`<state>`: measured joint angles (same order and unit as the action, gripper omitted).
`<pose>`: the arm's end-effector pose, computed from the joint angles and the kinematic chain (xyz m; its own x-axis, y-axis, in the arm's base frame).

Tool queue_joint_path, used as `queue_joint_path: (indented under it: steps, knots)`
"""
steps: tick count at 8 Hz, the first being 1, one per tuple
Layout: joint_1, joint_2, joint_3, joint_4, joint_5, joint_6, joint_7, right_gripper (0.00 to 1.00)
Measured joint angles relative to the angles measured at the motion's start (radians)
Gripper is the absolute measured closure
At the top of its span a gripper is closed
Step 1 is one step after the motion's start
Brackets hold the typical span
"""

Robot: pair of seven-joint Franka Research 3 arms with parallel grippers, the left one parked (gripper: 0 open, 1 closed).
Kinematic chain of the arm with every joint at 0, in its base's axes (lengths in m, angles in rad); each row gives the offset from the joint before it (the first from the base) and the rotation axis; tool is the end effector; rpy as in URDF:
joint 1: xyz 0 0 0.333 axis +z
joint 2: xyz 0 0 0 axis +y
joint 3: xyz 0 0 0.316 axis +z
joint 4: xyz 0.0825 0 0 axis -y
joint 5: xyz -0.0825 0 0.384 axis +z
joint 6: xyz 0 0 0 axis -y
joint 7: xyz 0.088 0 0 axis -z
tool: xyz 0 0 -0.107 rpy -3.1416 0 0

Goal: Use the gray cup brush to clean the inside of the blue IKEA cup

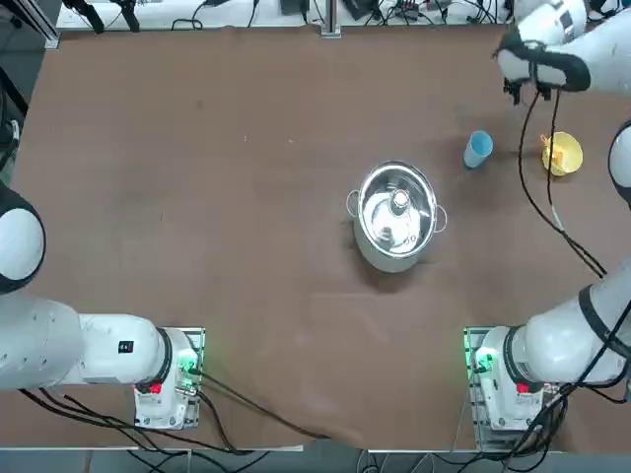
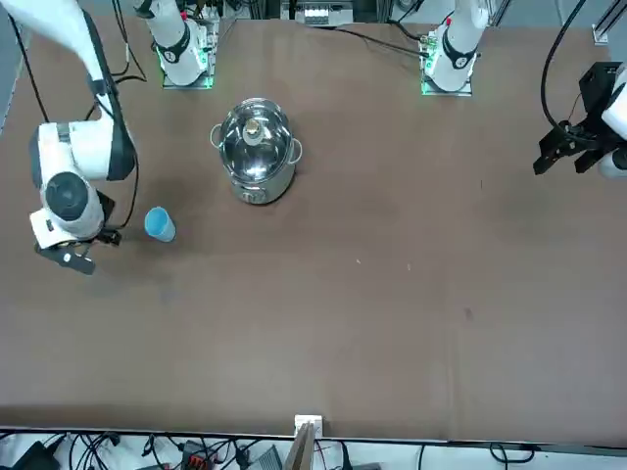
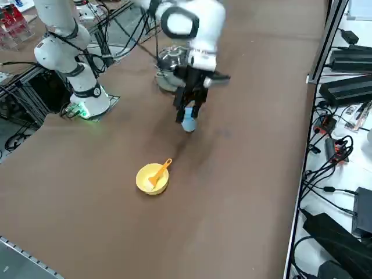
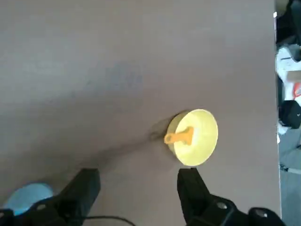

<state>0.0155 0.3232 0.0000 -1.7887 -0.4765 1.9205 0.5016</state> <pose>0.6207 -0.0227 0.3643 0.9615 -0.2746 -0.0064 -0.2422 -0.8586 0.4519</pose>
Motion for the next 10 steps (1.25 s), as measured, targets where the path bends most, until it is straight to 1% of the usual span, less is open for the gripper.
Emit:
queue_joint_path:
  steps: [2,3,4,5,7,8,10]
  knots:
    - [-0.007,-0.012,-0.004,0.155,0.17,-0.131,-0.222,0.0]
    - [-0.016,-0.02,-0.009,0.206,0.244,-0.179,-0.32,0.0]
    - [-0.036,-0.035,-0.012,0.237,0.29,-0.212,-0.405,0.0]
    - [-0.06,-0.061,-0.014,0.252,0.342,-0.227,-0.476,0.0]
    - [-0.084,-0.135,-0.016,0.261,0.48,-0.262,-0.512,0.0]
    - [-0.086,-0.171,-0.015,0.262,0.515,-0.27,-0.514,0.0]
    - [-0.079,-0.238,-0.014,0.25,0.512,-0.294,-0.517,0.0]
